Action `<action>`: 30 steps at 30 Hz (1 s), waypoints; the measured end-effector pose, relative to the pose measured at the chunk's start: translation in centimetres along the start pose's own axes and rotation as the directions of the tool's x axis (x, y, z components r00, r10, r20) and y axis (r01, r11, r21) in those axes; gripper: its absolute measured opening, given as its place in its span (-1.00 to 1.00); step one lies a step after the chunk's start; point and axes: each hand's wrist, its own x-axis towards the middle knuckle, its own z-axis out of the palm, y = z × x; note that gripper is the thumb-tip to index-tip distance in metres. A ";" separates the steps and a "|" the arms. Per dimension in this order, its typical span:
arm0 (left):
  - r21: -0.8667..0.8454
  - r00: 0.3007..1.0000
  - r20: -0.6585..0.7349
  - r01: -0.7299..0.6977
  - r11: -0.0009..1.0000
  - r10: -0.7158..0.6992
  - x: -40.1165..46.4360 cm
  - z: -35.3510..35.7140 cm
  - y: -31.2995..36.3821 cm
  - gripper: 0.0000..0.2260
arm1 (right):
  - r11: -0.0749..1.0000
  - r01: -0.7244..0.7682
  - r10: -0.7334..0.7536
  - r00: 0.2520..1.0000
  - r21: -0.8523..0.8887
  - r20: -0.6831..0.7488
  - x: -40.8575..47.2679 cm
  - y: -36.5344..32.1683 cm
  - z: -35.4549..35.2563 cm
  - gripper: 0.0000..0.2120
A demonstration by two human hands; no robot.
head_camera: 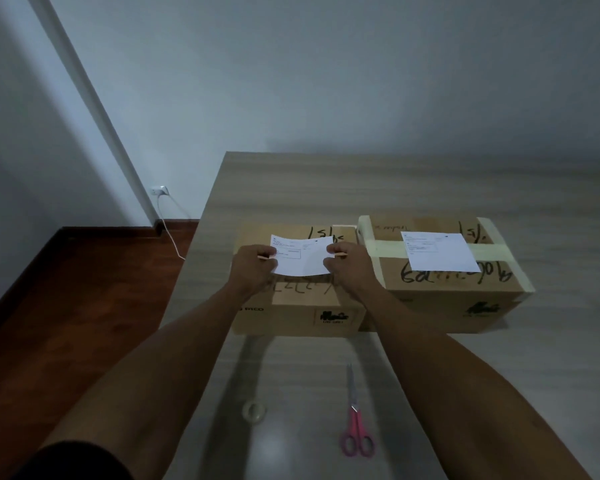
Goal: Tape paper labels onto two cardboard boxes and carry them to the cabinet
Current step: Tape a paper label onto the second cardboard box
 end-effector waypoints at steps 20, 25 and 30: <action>0.592 0.947 0.196 -0.321 0.739 0.255 1.2 2.0 -5.5 -0.66 | 0.790 0.325 -0.286 0.945 -0.519 0.157 0.7 3.3 3.6 -0.80; 0.582 0.936 0.218 -0.351 0.733 0.275 1.3 1.9 -5.6 -0.71 | 0.828 0.310 -0.282 0.951 -0.468 0.130 0.3 2.6 3.3 -0.82; 0.500 0.936 0.190 -0.353 0.791 0.297 1.1 1.5 -4.8 -0.67 | 0.875 0.271 -0.263 0.962 -0.400 0.076 -0.1 2.1 2.9 -0.83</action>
